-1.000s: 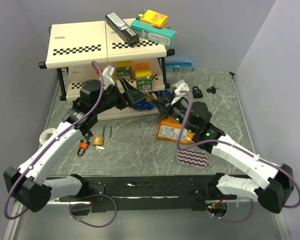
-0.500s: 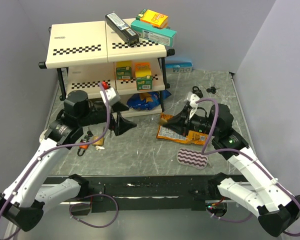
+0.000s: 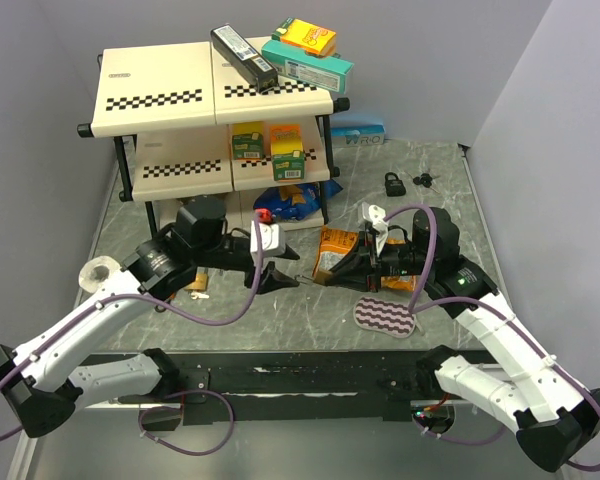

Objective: Lock with the key
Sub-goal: Lock the lock.

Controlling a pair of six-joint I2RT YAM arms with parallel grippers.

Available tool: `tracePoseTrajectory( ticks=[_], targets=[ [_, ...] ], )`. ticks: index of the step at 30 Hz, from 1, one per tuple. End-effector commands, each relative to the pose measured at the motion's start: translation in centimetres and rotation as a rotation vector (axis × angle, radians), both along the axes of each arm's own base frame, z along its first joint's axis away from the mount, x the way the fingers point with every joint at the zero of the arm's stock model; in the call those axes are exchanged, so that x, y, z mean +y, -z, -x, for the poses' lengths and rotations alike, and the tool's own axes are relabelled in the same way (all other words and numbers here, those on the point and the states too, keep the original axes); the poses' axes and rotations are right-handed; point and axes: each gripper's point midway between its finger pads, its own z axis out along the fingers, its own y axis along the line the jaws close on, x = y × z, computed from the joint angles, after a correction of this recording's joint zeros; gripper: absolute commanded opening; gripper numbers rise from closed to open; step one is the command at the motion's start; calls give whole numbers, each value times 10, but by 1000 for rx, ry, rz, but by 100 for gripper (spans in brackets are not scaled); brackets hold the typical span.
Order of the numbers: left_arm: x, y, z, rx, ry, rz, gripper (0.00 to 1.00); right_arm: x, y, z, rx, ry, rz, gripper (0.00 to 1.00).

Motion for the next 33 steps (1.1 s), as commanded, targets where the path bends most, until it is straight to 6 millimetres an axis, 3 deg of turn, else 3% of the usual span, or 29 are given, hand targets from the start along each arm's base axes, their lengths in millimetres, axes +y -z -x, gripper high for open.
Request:
tracePoseTrajectory(
  ticks=[1, 9, 18, 21, 24, 26, 33],
  targets=[
    [-9, 2, 9, -30, 64, 14, 57, -1, -24, 10, -88, -58, -47, 0],
    [-12, 21, 9, -10, 63, -28, 49, -1, -27, 12, -90, -64, -57, 0],
    [-13, 28, 9, -11, 66, -39, 30, 0, -28, 14, -88, -78, -63, 0],
    [-14, 24, 9, -21, 61, -25, 20, 0, -28, 15, -83, -87, -62, 0],
    [-14, 21, 11, -30, 72, -10, 3, 2, -25, 15, -48, -100, -58, 0],
    [-14, 19, 14, -43, 83, -2, 1, 4, -24, 13, 26, -100, -51, 0],
    [-9, 11, 25, -140, 114, 27, 1, 7, -10, -2, 315, -83, -33, 40]
  ],
)
